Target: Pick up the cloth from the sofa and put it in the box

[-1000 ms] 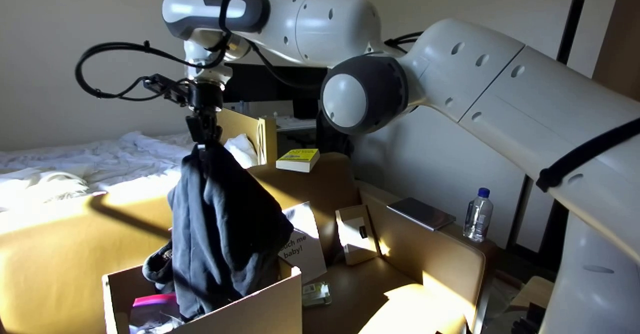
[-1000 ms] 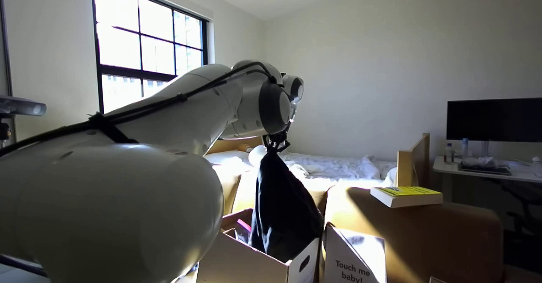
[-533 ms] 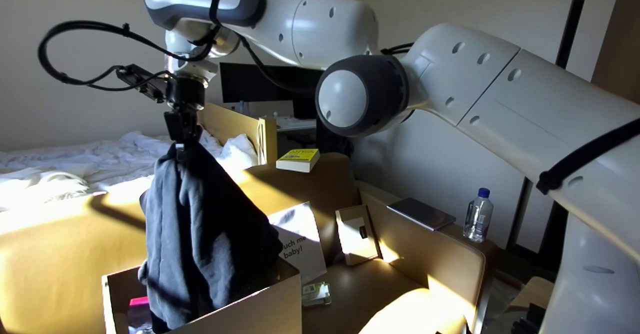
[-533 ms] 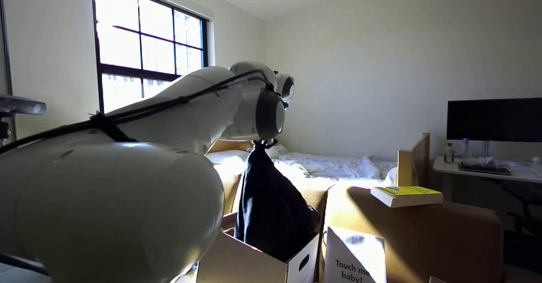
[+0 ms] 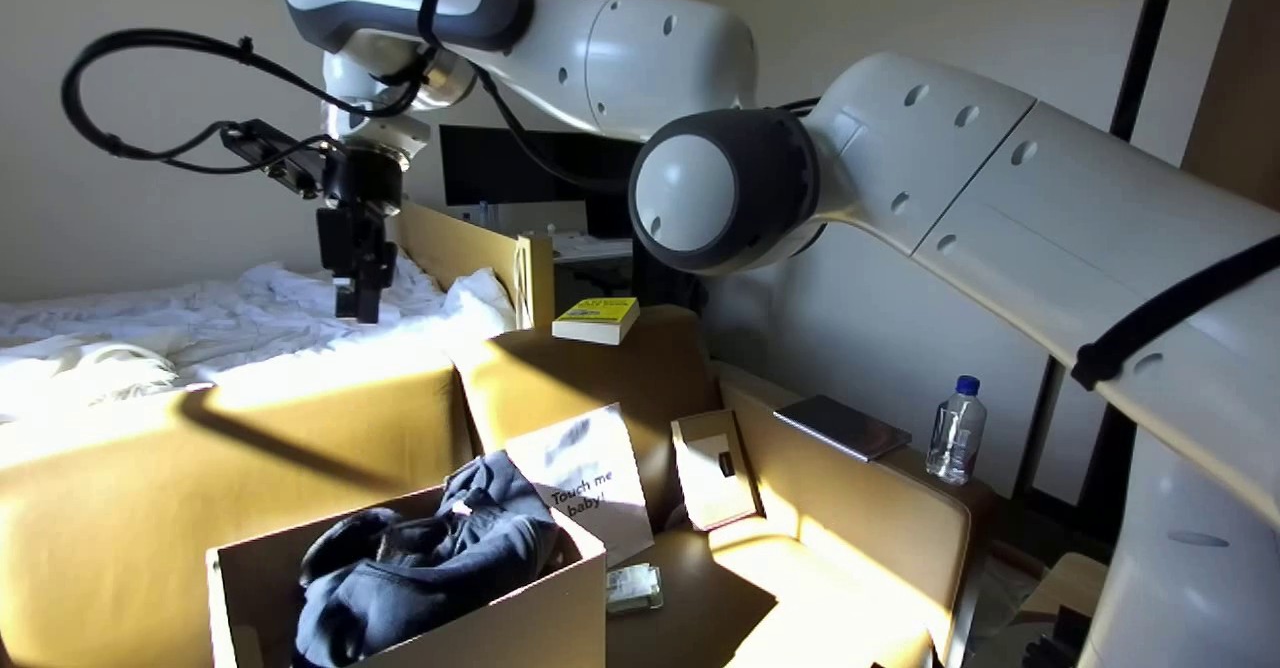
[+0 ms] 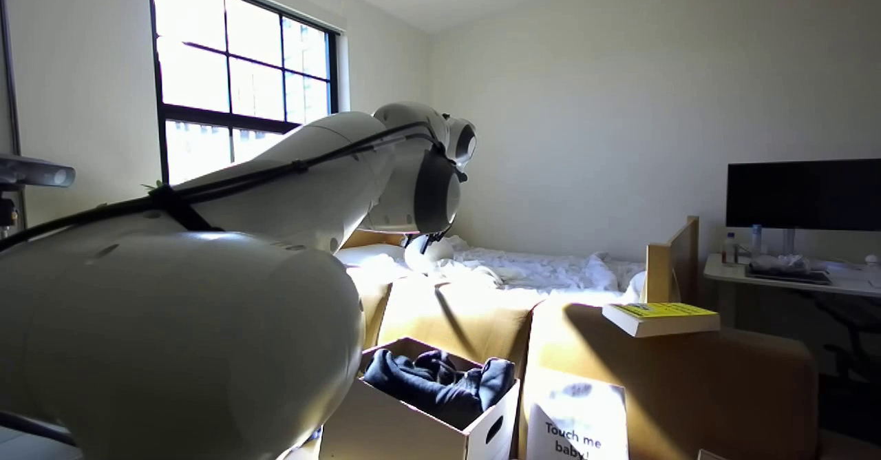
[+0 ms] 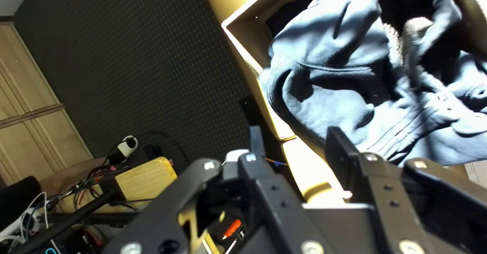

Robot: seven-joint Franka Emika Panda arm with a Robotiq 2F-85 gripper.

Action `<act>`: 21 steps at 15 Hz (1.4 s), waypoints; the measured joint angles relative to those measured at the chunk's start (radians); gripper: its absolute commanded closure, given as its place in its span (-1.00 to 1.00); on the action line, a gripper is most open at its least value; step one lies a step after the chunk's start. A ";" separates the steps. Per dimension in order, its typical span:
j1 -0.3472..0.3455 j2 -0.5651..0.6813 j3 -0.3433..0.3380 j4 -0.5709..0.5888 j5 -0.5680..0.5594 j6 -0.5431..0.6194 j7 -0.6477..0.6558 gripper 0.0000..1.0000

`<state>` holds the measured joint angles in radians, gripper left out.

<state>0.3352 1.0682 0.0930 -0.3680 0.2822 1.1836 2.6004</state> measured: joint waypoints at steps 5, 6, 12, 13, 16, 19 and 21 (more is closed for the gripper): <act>0.001 -0.004 0.013 0.000 -0.010 0.005 -0.001 -1.00; 0.000 -0.005 0.014 0.000 -0.012 0.007 -0.002 -1.00; 0.012 -0.075 -0.010 0.003 -0.132 -0.078 -0.118 -1.00; 0.020 -0.104 -0.025 0.006 -0.169 -0.113 -0.144 -1.00; 0.053 -0.208 -0.081 0.015 -0.292 -0.235 -0.232 -1.00; 0.072 -0.297 -0.134 0.016 -0.397 -0.293 -0.364 -1.00; 0.050 -0.328 -0.150 0.016 -0.410 -0.287 -0.402 -1.00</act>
<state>0.3848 0.7398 -0.0566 -0.3517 -0.1274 0.8962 2.1985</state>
